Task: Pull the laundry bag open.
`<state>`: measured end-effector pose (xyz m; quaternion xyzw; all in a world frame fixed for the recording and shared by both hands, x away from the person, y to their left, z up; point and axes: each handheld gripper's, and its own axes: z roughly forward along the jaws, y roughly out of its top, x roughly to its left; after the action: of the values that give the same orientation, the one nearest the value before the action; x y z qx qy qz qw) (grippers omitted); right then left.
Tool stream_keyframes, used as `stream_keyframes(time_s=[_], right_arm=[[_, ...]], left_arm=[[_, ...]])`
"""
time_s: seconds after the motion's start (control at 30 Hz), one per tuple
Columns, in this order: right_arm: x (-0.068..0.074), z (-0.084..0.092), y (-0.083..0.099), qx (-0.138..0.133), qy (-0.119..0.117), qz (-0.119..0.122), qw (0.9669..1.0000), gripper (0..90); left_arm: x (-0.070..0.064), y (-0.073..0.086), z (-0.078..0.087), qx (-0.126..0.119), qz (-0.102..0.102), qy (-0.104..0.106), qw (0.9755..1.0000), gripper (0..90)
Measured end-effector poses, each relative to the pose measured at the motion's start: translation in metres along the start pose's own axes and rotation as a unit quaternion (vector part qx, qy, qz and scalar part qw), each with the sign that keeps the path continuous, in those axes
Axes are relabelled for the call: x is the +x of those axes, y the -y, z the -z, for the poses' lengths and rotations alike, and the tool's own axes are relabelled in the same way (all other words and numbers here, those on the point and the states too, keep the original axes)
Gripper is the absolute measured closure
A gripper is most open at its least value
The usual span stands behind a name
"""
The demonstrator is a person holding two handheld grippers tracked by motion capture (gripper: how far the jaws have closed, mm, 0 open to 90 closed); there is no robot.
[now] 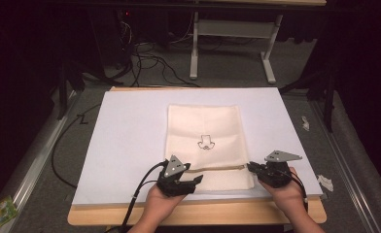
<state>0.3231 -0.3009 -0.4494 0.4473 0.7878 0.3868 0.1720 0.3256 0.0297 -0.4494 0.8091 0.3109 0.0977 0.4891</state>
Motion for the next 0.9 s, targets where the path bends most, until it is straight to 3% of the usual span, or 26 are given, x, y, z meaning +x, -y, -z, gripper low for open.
stream_keyframes(time_s=[0.23, 0.4, 0.63, 0.77, 0.9], right_arm=[[0.002, -0.001, 0.000, -0.006, 0.002, 0.003, 1.0000, 85.0], [0.003, 0.000, 0.000, -0.014, 0.004, 0.013, 0.9998, 84.9], [0.003, 0.001, 0.001, -0.016, -0.001, 0.013, 0.9998, 84.9], [0.003, 0.002, 0.000, -0.022, 0.001, 0.015, 0.9996, 84.9], [0.004, 0.002, 0.000, -0.025, -0.002, 0.016, 0.9996, 84.8]], left_arm=[[-0.016, -0.011, -0.029, 0.000, -0.006, 0.016, 0.9999, 40.4], [-0.025, -0.013, -0.053, -0.001, 0.010, 0.030, 0.9995, 50.4], [-0.041, -0.021, -0.076, 0.004, -0.003, 0.026, 0.9997, 55.3], [-0.050, -0.025, -0.088, 0.013, -0.003, 0.036, 0.9993, 53.5], [-0.054, -0.029, -0.097, 0.005, 0.010, 0.048, 0.9988, 57.0]])
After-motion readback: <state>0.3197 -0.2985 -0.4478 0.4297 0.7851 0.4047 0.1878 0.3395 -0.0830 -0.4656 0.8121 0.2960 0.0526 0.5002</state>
